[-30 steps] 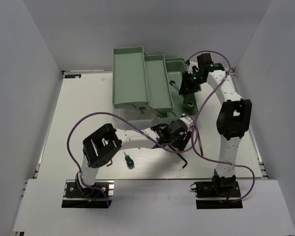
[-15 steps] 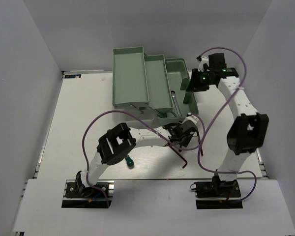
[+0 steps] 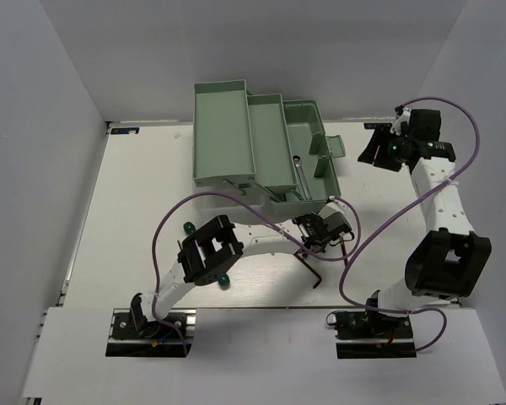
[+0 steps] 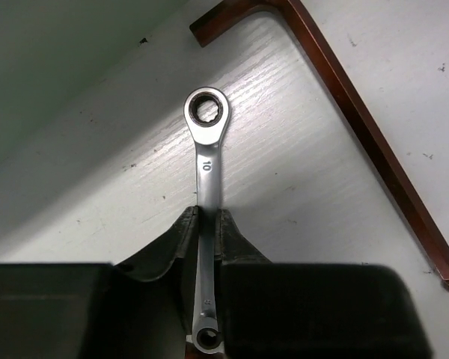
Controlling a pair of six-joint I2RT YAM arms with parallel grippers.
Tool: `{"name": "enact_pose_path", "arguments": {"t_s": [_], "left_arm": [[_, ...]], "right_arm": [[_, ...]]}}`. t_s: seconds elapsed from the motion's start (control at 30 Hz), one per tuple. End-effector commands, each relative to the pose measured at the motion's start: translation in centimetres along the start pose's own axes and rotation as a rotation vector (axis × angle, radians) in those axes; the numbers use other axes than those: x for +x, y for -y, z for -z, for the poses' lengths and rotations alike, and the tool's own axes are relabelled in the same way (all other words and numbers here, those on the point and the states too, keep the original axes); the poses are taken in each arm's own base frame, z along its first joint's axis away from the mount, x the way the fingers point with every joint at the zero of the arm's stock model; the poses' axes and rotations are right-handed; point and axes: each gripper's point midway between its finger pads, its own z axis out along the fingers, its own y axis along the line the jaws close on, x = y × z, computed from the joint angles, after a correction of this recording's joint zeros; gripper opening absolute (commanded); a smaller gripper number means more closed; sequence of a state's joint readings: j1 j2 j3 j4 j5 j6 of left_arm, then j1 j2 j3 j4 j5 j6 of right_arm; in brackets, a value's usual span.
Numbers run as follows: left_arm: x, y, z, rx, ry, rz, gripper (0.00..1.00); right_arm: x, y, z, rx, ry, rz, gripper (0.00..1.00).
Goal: Sort the tools into containers
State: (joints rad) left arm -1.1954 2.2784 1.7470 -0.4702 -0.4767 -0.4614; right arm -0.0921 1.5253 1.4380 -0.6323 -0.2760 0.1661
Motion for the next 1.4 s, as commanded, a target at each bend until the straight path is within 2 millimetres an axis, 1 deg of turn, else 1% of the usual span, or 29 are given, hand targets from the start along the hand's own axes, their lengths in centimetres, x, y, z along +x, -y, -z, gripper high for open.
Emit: {"name": "enact_pose_path", "arguments": {"t_s": [0.0, 0.1, 0.17, 0.2, 0.23, 0.27, 0.3, 0.33, 0.37, 0.4, 0.43, 0.53, 0.57, 0.6, 0.67, 0.7, 0.77, 0.8, 0.83, 0.87, 0.9, 0.93, 0.97, 1.0, 1.17, 1.2, 1.3, 1.33, 1.37], "left_arm": [[3.2, -1.3, -0.5, -0.061, -0.098, -0.049, 0.00], [1.0, -0.9, 1.1, -0.027, -0.051, -0.030, 0.00], [-1.2, 0.7, 2.5, 0.046, -0.003, -0.028, 0.00], [-3.0, 1.1, 3.8, 0.078, 0.033, -0.020, 0.00], [-3.8, 1.6, 4.6, 0.111, 0.044, -0.010, 0.00], [-5.0, 1.6, 5.5, 0.122, 0.068, 0.002, 0.00], [-5.8, 1.8, 6.3, 0.142, 0.088, 0.014, 0.00], [-7.3, 1.8, 8.0, 0.173, 0.118, 0.032, 0.00], [-8.3, 1.9, 9.0, 0.193, 0.142, 0.032, 0.00], [-9.3, 1.7, 9.6, 0.211, 0.163, 0.050, 0.00], [-10.4, 1.5, 11.2, 0.233, 0.191, 0.054, 0.00], [-12.5, 1.3, 13.2, 0.275, 0.245, 0.070, 0.00], [-13.6, 1.1, 14.3, 0.286, 0.273, 0.074, 0.00], [-13.5, 1.3, 14.4, 0.299, 0.270, 0.062, 0.00], [-15.0, 0.8, 15.4, 0.304, 0.305, 0.072, 0.00], [-15.5, 0.8, 15.7, 0.307, 0.316, 0.067, 0.00], [-17.3, 0.1, 16.4, 0.298, 0.358, 0.081, 0.00], [-18.2, -0.2, 16.6, 0.273, 0.378, 0.093, 0.00], [-18.7, -0.8, 16.0, 0.248, 0.385, 0.104, 0.00], [-19.4, -2.0, 15.6, 0.208, 0.400, 0.113, 0.00], [-20.1, -2.5, 15.0, 0.184, 0.405, 0.125, 0.00], [-21.0, -3.4, 15.2, 0.165, 0.425, 0.143, 0.00], [-21.0, -4.8, 13.5, 0.115, 0.410, 0.152, 0.00], [-22.3, -5.4, 13.5, 0.103, 0.435, 0.173, 0.00], [-24.3, -9.8, 9.5, -0.023, 0.447, 0.232, 0.00], [-24.2, -10.1, 8.5, -0.034, 0.443, 0.236, 0.00], [-24.7, -12.2, 6.7, -0.071, 0.455, 0.275, 0.00], [-24.1, -12.3, 5.4, -0.074, 0.434, 0.270, 0.00], [-24.2, -12.8, 5.0, -0.082, 0.434, 0.275, 0.02]], "right_arm": [[-0.2, 0.3, 2.1, 0.005, 0.036, -0.005, 0.64], [1.9, 2.3, 2.4, 0.050, -0.021, 0.016, 0.87], [3.5, 3.4, 2.4, 0.067, -0.052, 0.021, 0.87], [5.4, 4.1, 1.8, 0.072, -0.098, 0.006, 0.84], [6.0, 4.6, 1.8, 0.071, -0.111, 0.012, 0.79], [6.4, 4.8, 1.9, 0.061, -0.117, 0.021, 0.72], [7.7, 5.3, 1.5, 0.057, -0.137, 0.004, 0.63], [8.2, 5.2, 1.4, 0.040, -0.143, -0.006, 0.38], [8.0, 5.4, 1.7, 0.032, -0.121, -0.012, 0.24], [9.0, 5.6, 1.4, 0.029, -0.138, -0.023, 0.10], [9.0, 5.5, 1.5, 0.019, -0.130, -0.023, 0.00], [9.3, 5.7, 1.7, -0.011, -0.105, -0.005, 0.00], [9.7, 5.9, 1.8, -0.012, -0.104, -0.013, 0.00], [9.4, 5.6, 2.0, -0.039, -0.085, -0.009, 0.00], [9.6, 5.5, 2.1, -0.053, -0.083, -0.009, 0.00], [9.7, 4.8, 2.2, -0.107, -0.081, -0.003, 0.00], [10.1, 4.2, 2.3, -0.157, -0.092, -0.002, 0.00], [10.5, 4.1, 2.3, -0.182, -0.103, 0.026, 0.04], [10.9, 2.6, 2.5, -0.267, -0.118, 0.021, 0.12], [11.4, 2.2, 2.6, -0.298, -0.142, 0.014, 0.27], [12.0, 1.6, 2.7, -0.353, -0.168, 0.047, 0.34], [12.9, 0.9, 2.8, -0.407, -0.203, 0.030, 0.39], [12.8, 0.7, 2.8, -0.431, -0.201, 0.059, 0.47], [13.2, 0.5, 2.5, -0.452, -0.213, 0.072, 0.50], [15.3, 0.8, 0.7, -0.411, -0.252, 0.173, 0.51], [15.7, 1.4, 0.3, -0.369, -0.266, 0.180, 0.50], [17.1, 1.8, -1.3, -0.312, -0.312, 0.228, 0.48], [18.0, 1.7, -1.7, -0.302, -0.346, 0.227, 0.48], [17.9, 2.3, -2.4, -0.254, -0.343, 0.257, 0.47]]}}
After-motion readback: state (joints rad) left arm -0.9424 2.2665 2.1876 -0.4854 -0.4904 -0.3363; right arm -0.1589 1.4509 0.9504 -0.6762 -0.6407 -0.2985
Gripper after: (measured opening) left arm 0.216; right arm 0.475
